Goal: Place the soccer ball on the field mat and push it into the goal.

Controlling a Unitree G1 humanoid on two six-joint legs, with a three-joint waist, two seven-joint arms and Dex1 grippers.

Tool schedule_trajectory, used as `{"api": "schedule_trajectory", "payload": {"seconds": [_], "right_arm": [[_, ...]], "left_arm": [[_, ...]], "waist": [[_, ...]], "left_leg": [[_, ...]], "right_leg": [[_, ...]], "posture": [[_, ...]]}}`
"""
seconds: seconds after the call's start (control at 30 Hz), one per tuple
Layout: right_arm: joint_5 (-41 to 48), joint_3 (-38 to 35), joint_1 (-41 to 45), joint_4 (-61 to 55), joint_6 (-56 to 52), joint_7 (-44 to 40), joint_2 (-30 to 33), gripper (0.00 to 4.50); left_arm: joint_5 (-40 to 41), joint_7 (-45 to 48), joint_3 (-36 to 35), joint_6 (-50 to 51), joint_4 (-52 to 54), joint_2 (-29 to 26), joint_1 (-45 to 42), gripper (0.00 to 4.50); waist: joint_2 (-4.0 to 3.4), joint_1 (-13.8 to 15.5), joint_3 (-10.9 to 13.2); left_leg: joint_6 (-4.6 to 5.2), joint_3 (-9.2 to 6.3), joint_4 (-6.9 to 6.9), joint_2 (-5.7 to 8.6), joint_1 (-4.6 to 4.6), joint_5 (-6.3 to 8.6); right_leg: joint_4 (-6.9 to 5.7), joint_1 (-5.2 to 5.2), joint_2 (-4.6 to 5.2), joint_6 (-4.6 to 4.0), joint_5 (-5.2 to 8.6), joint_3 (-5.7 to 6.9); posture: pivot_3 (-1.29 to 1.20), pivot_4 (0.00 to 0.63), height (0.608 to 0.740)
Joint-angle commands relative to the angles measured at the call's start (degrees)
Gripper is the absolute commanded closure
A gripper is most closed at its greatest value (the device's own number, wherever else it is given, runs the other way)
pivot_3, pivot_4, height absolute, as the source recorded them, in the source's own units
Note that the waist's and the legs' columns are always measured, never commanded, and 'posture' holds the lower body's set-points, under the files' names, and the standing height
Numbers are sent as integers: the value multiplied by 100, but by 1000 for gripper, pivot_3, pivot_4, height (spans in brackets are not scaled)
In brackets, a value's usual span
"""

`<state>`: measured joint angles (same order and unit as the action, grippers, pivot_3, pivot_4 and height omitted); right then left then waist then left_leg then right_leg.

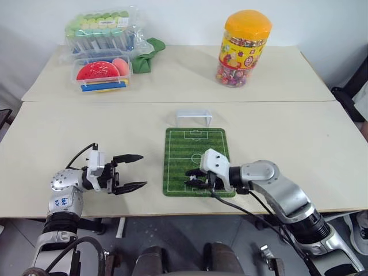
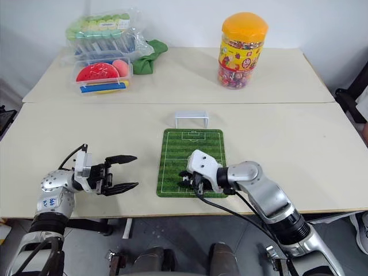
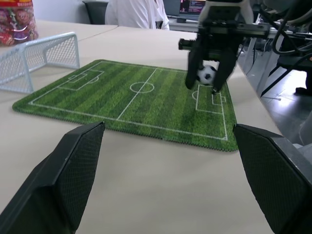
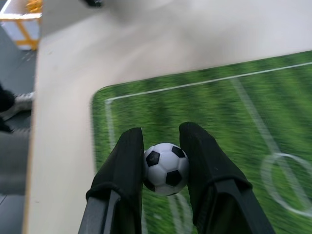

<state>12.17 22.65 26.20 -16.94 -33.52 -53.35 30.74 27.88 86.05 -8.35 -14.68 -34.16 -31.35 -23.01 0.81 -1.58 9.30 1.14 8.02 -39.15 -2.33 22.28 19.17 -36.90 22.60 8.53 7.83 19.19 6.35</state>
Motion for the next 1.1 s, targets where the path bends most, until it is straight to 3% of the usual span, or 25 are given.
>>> {"api": "schedule_trajectory", "payload": {"seconds": [0.03, 1.0, 1.1], "right_arm": [[-91, 14, 14, 104, 226, -82, 48, 3644], [-193, 20, -119, 593, 700, -521, 126, 3644], [-226, 23, -121, 602, 740, -527, 129, 2664]], "left_arm": [[58, 471, 4, -72, 107, -84, 81, 0], [60, 190, -62, -98, 323, -123, 277, 0], [40, 179, -51, -136, 275, -96, 242, 0]], "waist": [[0, -3, 0], [0, -4, 0], [0, -4, 0]], "left_leg": [[0, -1, 0, 0, 0, 0], [0, -12, 0, -1, 0, 0], [0, -12, 0, -1, 0, 0]], "right_leg": [[-1, 0, 0, 0, 0, 1], [0, -5, 0, 0, 0, 12], [0, -4, 0, 0, 0, 12]], "posture": [[0, 150, 740], [0, 150, 740], [0, 150, 740]]}}
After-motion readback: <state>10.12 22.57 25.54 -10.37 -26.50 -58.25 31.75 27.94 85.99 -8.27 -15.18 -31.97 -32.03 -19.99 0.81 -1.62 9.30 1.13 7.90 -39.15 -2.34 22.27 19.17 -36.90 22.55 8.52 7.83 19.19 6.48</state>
